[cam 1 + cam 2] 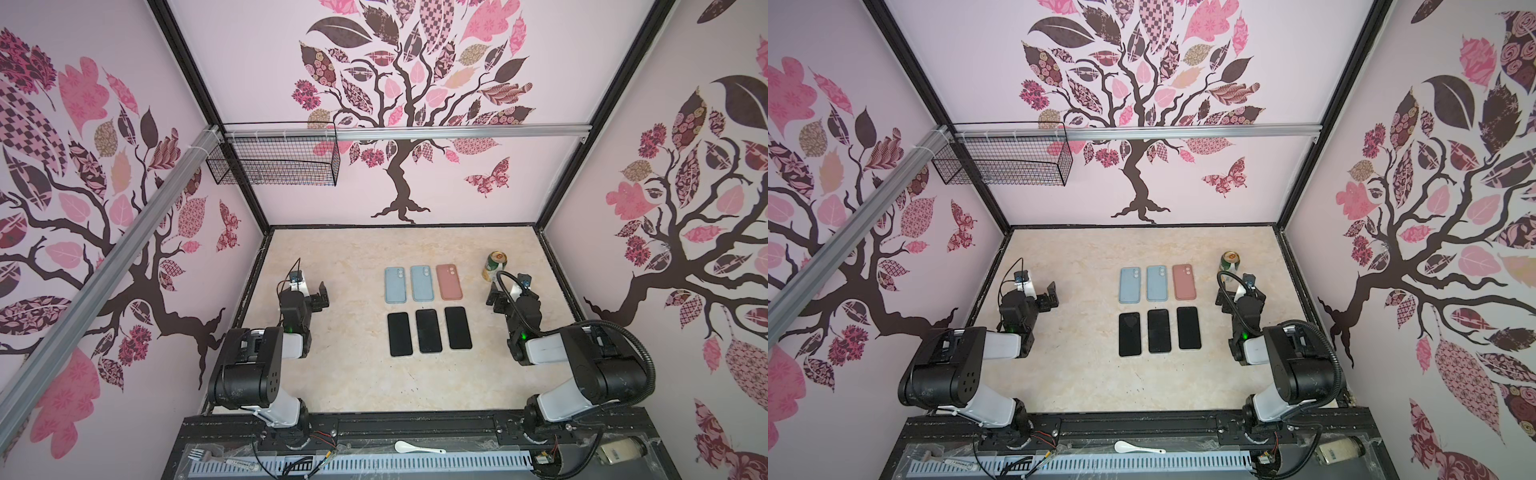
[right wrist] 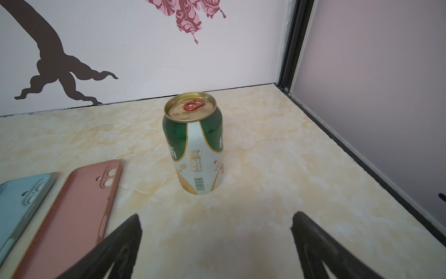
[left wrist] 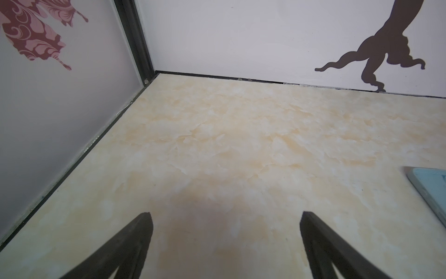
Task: Take the phone out of the phone case
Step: Reset both arms
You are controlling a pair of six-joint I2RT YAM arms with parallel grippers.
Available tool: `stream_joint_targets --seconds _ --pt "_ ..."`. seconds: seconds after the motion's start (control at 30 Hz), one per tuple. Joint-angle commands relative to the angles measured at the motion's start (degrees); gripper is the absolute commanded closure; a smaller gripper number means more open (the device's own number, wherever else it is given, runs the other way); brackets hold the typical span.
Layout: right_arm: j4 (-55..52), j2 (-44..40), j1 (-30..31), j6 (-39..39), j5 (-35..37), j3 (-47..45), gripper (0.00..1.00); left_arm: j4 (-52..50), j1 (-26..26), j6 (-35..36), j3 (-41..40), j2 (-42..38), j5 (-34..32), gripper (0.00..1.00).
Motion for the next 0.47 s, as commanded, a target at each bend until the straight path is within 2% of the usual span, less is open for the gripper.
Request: stream_joint_targets --seconds 0.0,0.43 --pt "0.4 0.7 -0.4 0.3 -0.6 0.5 0.01 -0.9 -0.3 0.7 0.3 -0.2 -1.2 0.02" --pt "0.0 0.6 -0.5 0.4 -0.7 0.7 0.01 -0.9 -0.4 0.6 0.3 -0.2 -1.2 0.02"
